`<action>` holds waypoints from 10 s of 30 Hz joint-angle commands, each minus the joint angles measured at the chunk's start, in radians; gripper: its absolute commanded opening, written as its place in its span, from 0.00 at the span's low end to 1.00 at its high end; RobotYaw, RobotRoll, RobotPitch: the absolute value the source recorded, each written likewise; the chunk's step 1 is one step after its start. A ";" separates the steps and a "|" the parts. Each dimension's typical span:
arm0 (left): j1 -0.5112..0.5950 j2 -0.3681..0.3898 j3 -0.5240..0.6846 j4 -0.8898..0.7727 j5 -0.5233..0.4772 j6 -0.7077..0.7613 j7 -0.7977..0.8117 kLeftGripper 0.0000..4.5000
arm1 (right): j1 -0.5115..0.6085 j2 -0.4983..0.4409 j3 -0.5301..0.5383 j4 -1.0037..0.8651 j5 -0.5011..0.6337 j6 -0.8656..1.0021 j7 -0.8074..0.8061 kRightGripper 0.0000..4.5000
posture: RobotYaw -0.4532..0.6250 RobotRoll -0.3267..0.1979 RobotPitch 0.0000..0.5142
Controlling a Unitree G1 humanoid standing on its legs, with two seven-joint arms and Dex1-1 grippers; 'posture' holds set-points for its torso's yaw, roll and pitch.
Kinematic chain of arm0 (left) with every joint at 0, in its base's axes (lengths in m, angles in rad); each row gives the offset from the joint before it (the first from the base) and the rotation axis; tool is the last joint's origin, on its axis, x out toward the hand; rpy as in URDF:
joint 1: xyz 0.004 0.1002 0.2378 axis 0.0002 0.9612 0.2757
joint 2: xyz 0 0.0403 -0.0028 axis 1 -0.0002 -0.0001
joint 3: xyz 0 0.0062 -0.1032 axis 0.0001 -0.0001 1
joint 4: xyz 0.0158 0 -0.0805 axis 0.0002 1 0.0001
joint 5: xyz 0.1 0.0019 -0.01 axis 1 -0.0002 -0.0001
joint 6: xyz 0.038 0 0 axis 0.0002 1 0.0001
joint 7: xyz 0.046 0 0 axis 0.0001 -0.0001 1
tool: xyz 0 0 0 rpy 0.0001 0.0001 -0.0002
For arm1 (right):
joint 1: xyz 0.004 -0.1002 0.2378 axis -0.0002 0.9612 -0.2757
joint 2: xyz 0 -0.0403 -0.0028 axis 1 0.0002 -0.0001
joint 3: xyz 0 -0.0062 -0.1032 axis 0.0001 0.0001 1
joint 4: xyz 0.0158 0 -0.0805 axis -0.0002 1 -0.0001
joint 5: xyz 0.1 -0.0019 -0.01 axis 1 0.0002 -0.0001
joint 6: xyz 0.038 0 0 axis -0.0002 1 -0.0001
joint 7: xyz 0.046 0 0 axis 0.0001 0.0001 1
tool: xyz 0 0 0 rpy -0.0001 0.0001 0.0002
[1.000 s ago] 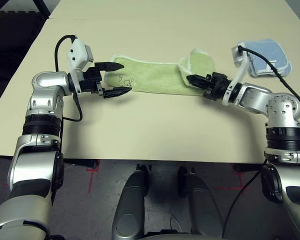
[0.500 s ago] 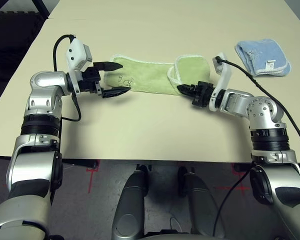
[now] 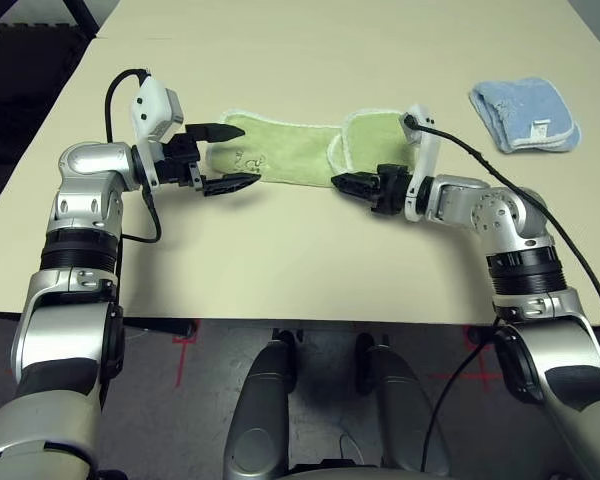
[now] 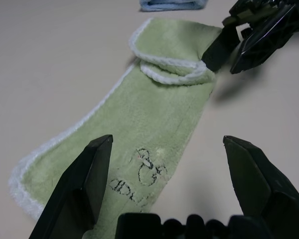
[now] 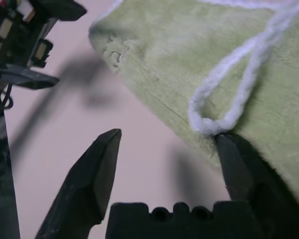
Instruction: Fold the towel and set it aside.
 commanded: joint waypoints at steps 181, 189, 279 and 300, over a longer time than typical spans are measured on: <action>-0.310 -0.396 0.232 -0.269 -0.467 1.378 0.863 0.01 | -0.032 -0.376 -0.126 0.677 -0.366 -1.123 0.780 1.00 | 0.47 0.62 0.49; -0.309 -0.431 0.150 -0.219 -0.423 1.307 0.840 0.01 | -0.033 -0.379 -0.128 0.684 -0.365 -1.131 0.765 1.00 | 0.46 0.62 0.49; -0.114 -0.207 -0.104 0.085 -0.074 0.080 -0.116 0.71 | -0.051 -0.275 -0.125 0.578 -0.321 -1.078 0.837 0.00 | 0.45 0.62 0.46; -0.190 -0.262 -0.090 0.124 -0.040 0.109 -0.043 0.00 | -0.120 -0.157 -0.060 0.472 -0.342 -0.964 0.737 0.00 | 0.46 0.62 0.48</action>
